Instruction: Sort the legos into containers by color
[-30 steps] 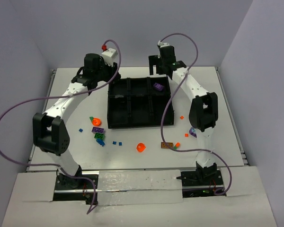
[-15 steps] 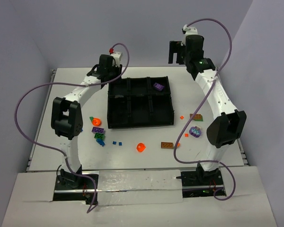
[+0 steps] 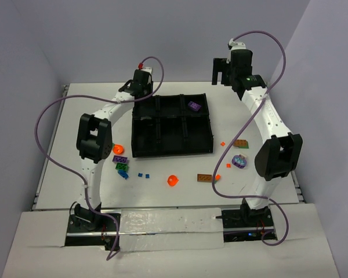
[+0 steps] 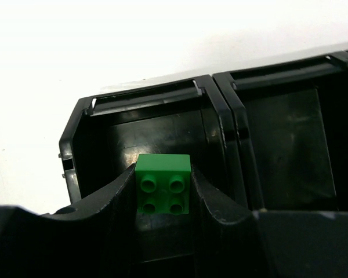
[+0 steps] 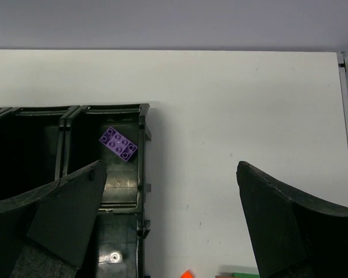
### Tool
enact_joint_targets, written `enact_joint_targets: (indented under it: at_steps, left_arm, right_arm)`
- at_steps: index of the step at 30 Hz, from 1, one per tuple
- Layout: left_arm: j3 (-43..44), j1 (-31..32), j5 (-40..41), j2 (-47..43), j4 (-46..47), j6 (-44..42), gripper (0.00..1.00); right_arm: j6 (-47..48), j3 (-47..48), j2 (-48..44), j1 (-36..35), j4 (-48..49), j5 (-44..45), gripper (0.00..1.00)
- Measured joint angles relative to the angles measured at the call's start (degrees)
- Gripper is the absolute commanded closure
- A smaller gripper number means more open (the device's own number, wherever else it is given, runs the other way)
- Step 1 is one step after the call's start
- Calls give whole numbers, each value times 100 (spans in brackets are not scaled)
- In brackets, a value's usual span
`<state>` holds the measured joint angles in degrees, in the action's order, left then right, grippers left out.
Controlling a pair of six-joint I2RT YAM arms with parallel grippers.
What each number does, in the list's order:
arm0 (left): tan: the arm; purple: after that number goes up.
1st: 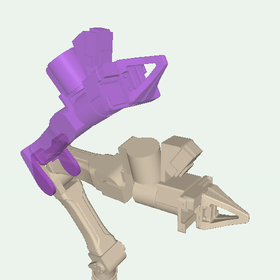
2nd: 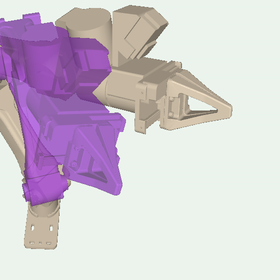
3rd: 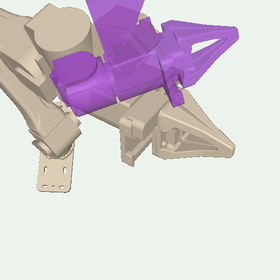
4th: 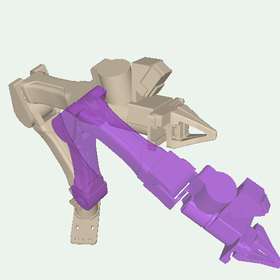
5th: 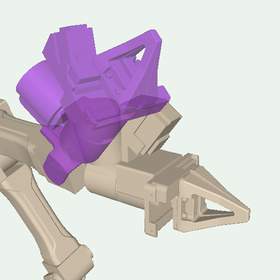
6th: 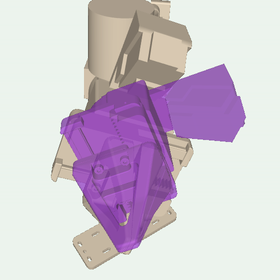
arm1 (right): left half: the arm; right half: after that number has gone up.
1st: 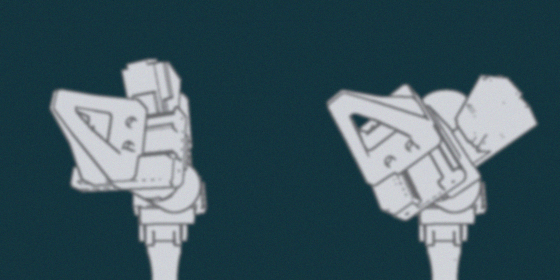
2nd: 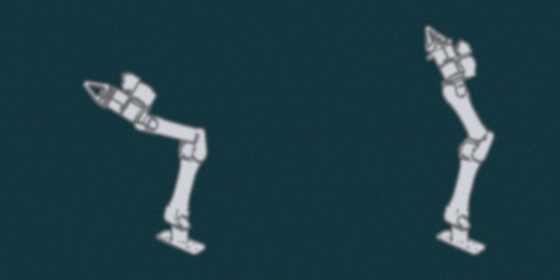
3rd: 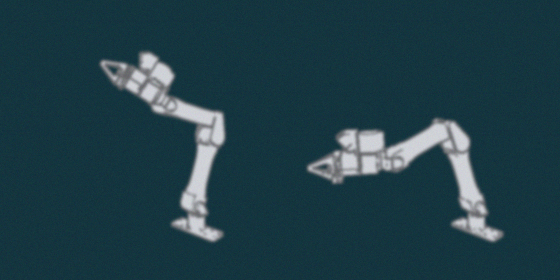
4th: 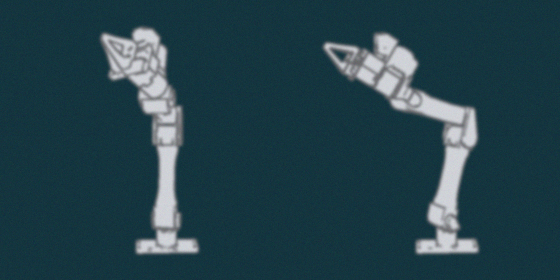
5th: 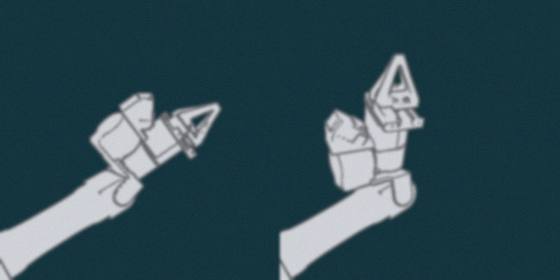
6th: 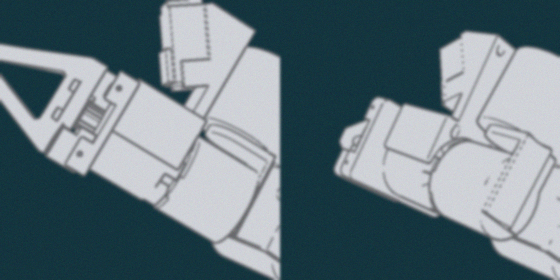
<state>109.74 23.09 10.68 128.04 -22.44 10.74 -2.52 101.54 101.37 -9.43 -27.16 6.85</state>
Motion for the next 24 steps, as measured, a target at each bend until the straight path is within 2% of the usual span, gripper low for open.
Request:
enact_joint_targets:
  at_steps: [17,24]
  left_arm:
    - [226,1,264,537,-52,208,73]
    - [264,1,307,674,-51,157,54]
  right_arm:
    - [-42,-180,-183,11,8,0,0]
    - [-37,-188,-206,11,8,0,0]
